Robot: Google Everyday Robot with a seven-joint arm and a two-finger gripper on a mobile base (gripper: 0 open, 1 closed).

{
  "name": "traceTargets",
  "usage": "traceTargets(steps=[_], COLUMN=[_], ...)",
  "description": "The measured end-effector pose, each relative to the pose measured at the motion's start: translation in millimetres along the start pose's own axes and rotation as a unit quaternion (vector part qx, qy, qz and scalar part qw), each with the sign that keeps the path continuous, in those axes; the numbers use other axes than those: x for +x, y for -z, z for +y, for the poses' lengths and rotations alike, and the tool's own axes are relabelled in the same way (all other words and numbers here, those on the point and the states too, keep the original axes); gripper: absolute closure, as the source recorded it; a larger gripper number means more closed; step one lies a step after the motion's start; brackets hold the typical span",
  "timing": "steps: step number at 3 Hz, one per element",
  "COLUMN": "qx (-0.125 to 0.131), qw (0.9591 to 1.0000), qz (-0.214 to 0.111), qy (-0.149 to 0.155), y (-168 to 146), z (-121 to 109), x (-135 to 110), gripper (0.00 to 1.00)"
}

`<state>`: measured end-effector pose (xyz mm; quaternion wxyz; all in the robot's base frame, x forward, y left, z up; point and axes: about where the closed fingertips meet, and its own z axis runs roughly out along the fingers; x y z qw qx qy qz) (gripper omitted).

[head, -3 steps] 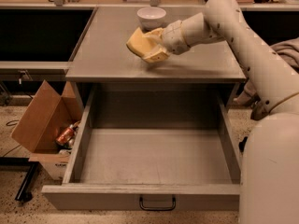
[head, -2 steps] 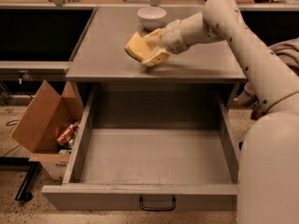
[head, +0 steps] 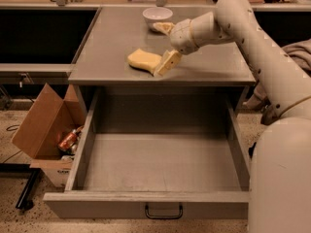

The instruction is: Pick sponge from top drawer and place on counter

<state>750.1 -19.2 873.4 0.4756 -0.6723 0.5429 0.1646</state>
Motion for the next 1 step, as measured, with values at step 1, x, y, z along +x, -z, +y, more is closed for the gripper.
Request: traceTargets(steps=[1], qx=[0.021], qw=[0.9998], qz=[0.003], qy=[0.002], y=[13.7], z=[-6.7], x=[-2.4], gripper=[0.0])
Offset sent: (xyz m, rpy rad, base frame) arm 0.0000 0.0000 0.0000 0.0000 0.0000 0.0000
